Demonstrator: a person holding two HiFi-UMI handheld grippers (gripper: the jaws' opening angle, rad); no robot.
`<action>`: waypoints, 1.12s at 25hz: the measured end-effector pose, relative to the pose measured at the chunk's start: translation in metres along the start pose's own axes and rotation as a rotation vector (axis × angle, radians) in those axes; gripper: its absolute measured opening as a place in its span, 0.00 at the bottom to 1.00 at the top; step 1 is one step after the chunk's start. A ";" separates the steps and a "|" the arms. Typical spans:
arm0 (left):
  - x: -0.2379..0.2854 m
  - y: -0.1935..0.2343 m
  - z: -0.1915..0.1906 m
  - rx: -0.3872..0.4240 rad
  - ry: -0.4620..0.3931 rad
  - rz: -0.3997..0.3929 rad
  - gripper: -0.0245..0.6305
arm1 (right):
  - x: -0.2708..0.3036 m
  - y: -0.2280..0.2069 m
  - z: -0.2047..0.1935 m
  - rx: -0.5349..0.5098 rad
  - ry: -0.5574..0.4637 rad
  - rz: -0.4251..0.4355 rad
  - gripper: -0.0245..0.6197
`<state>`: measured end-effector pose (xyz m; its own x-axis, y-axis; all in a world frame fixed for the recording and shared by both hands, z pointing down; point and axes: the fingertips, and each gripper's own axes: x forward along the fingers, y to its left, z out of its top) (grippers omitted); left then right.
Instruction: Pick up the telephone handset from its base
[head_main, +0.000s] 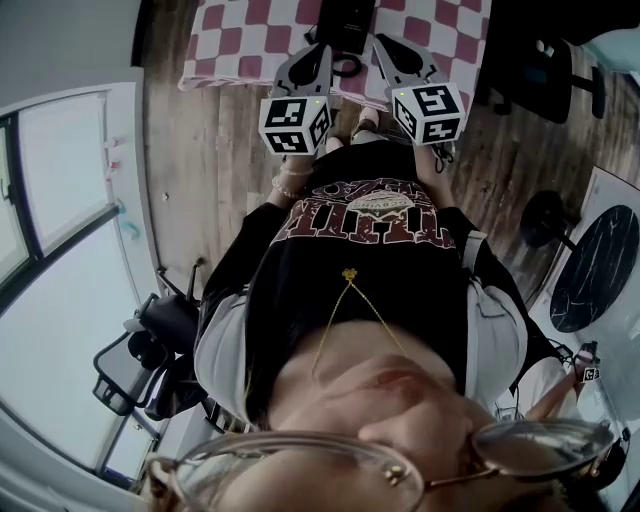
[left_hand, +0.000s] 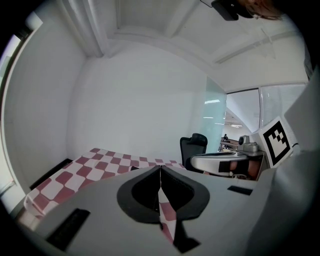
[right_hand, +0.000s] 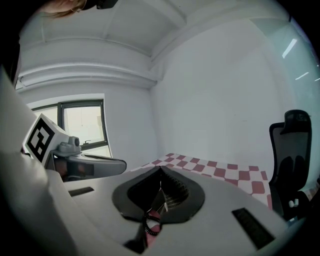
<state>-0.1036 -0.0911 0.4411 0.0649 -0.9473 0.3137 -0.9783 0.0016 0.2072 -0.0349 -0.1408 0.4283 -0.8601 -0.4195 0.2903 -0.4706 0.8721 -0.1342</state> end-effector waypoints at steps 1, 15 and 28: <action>0.004 0.000 0.001 0.000 0.002 0.002 0.05 | 0.002 -0.004 0.001 0.002 0.002 0.002 0.07; 0.040 -0.005 0.019 0.016 0.000 0.050 0.05 | 0.019 -0.040 0.015 -0.012 -0.004 0.066 0.07; 0.066 -0.009 0.021 0.017 -0.002 0.032 0.05 | 0.020 -0.064 0.014 -0.008 -0.001 0.043 0.07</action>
<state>-0.0948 -0.1608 0.4405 0.0336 -0.9475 0.3181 -0.9831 0.0259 0.1811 -0.0246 -0.2084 0.4296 -0.8797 -0.3819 0.2834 -0.4316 0.8913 -0.1388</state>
